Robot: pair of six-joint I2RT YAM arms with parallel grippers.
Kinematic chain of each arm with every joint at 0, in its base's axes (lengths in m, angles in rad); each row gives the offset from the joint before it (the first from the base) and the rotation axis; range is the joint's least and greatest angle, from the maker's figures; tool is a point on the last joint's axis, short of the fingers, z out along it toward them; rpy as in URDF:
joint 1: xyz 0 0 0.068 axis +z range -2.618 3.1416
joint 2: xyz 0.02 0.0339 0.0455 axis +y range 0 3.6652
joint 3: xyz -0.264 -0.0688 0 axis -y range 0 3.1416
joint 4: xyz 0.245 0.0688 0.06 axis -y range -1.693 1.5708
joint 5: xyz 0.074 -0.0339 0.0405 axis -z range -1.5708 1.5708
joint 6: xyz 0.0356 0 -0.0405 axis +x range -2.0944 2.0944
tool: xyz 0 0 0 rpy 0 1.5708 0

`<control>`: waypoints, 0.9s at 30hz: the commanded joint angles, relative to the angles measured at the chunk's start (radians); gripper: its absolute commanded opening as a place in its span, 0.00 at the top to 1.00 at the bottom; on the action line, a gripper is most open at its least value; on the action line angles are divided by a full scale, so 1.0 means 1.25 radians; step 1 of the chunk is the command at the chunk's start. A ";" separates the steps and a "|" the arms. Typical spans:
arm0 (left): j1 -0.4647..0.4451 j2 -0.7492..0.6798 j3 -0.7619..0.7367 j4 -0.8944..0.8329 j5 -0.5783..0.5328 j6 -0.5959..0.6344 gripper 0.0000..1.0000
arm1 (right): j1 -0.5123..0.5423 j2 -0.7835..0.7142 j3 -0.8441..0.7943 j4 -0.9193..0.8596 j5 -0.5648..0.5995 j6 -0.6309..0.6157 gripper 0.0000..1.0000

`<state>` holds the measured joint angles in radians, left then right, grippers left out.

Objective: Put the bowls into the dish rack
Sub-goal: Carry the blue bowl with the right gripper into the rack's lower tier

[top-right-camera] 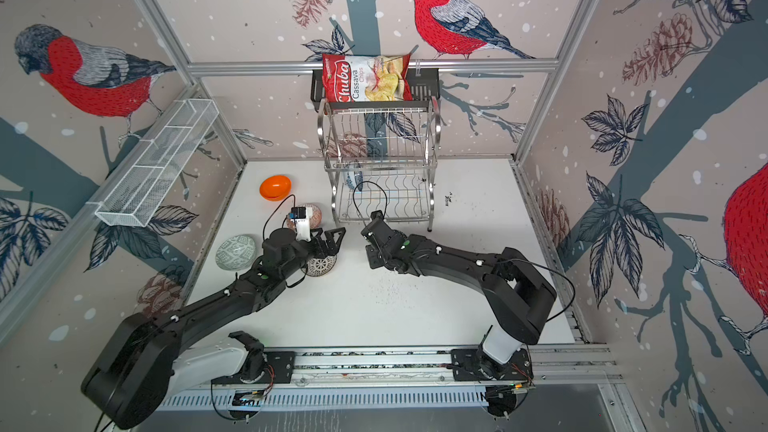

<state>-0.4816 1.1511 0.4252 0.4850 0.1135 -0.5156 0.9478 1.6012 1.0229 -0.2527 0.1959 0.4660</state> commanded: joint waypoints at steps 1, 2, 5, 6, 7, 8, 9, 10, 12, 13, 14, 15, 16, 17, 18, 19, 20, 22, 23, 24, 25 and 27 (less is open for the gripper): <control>0.002 -0.005 0.000 0.023 0.012 0.014 0.02 | -0.020 -0.039 -0.010 0.072 -0.048 -0.013 1.00; 0.001 -0.003 -0.001 0.024 0.015 0.014 0.02 | -0.029 -0.050 -0.013 0.082 -0.064 -0.012 1.00; 0.002 0.001 0.001 0.026 0.022 0.019 0.02 | -0.054 -0.087 -0.027 0.120 -0.099 -0.017 1.00; 0.002 0.000 0.001 0.028 0.023 0.020 0.02 | -0.060 -0.096 -0.032 0.131 -0.107 -0.017 1.00; 0.002 0.001 0.000 0.031 0.026 0.021 0.02 | -0.070 -0.111 -0.039 0.149 -0.121 -0.019 1.00; 0.001 0.002 -0.002 0.033 0.028 0.021 0.02 | -0.082 -0.125 -0.045 0.164 -0.135 -0.020 1.00; 0.002 0.003 -0.002 0.037 0.031 0.020 0.02 | -0.096 -0.140 -0.056 0.185 -0.153 -0.021 1.00; 0.002 0.003 -0.002 0.039 0.033 0.022 0.02 | -0.116 -0.155 -0.069 0.209 -0.176 -0.022 1.00; 0.001 0.000 -0.003 0.040 0.033 0.023 0.02 | -0.162 -0.186 -0.099 0.266 -0.237 -0.034 1.00; 0.001 -0.005 -0.004 0.039 0.032 0.026 0.02 | -0.188 -0.204 -0.122 0.303 -0.270 -0.035 1.00; 0.002 -0.011 -0.006 0.040 0.031 0.028 0.02 | -0.222 -0.224 -0.149 0.349 -0.302 -0.025 1.00; 0.001 -0.020 -0.009 0.046 0.029 0.028 0.02 | -0.246 -0.236 -0.165 0.375 -0.318 -0.014 1.00; -0.001 -0.025 -0.013 0.054 0.024 0.027 0.02 | -0.281 -0.252 -0.191 0.419 -0.353 0.005 1.00; -0.002 -0.030 -0.012 0.061 0.017 0.024 0.02 | -0.309 -0.263 -0.212 0.462 -0.388 0.022 1.00; -0.004 -0.032 -0.009 0.068 0.011 0.020 0.02 | -0.326 -0.269 -0.228 0.494 -0.408 0.033 1.00; -0.006 -0.032 -0.004 0.076 0.011 0.016 0.02 | -0.345 -0.273 -0.242 0.527 -0.433 0.044 1.00; -0.008 -0.030 0.006 0.081 0.014 0.014 0.02 | -0.361 -0.273 -0.249 0.556 -0.454 0.053 1.00; -0.016 -0.023 0.025 0.090 0.023 0.020 0.02 | -0.378 -0.266 -0.254 0.594 -0.482 0.062 1.00; -0.021 -0.018 0.035 0.099 0.022 0.027 0.02 | -0.384 -0.260 -0.255 0.612 -0.493 0.066 1.00; -0.026 -0.011 0.042 0.110 0.023 0.030 0.02 | -0.390 -0.256 -0.256 0.628 -0.500 0.071 1.00; -0.032 0.000 0.046 0.129 0.034 0.037 0.02 | -0.395 -0.247 -0.261 0.657 -0.513 0.081 1.00; -0.034 0.017 0.033 0.181 0.061 0.039 0.02 | -0.403 -0.230 -0.273 0.720 -0.537 0.106 1.00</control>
<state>-0.5179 1.1519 0.4717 0.5865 0.1562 -0.4900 0.4545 1.2976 0.6926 0.4355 -0.3851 0.5453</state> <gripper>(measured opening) 0.979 0.105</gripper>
